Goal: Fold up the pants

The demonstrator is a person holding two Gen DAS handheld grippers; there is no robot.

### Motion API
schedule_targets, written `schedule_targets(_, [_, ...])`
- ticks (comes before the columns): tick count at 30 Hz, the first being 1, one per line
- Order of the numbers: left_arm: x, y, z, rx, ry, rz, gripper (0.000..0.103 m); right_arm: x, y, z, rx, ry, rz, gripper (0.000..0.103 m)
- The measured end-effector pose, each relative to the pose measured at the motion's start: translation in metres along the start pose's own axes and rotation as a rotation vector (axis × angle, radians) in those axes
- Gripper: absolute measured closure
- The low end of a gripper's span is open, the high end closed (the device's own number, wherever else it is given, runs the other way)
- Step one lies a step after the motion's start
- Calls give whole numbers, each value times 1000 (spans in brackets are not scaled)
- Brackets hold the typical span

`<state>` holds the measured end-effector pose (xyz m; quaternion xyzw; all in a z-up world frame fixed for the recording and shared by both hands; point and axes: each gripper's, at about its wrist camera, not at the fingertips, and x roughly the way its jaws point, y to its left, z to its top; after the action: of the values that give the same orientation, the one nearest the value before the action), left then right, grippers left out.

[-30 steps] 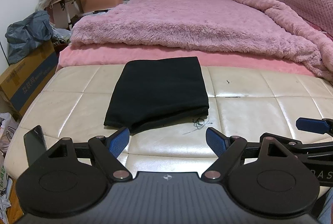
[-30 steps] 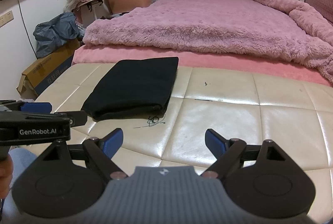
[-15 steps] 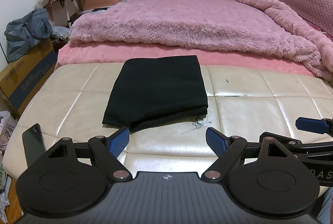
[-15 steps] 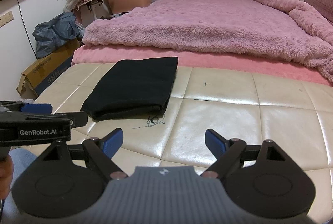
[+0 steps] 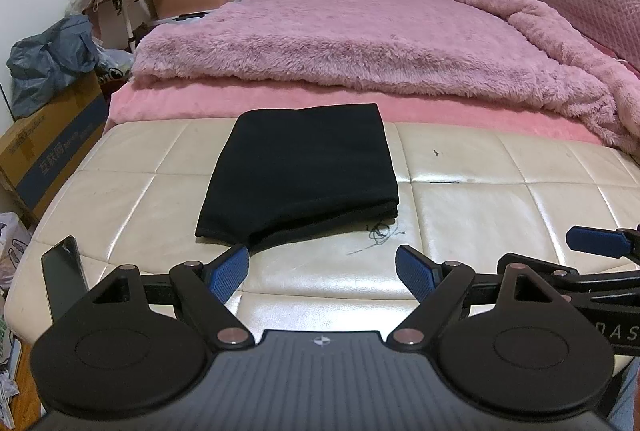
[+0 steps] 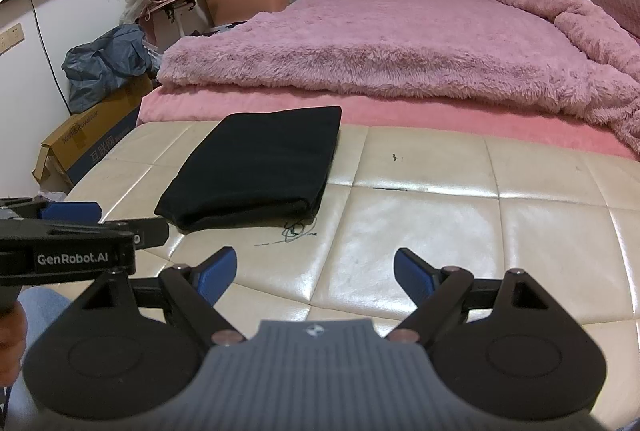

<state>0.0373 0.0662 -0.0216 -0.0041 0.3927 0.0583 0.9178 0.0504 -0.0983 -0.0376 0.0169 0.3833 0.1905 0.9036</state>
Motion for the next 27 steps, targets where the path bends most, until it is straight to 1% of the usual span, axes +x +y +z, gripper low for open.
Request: schedule_targets(27, [-1, 2, -1, -5, -1, -7, 6, 5, 2, -2, -1, 16, 2, 21])
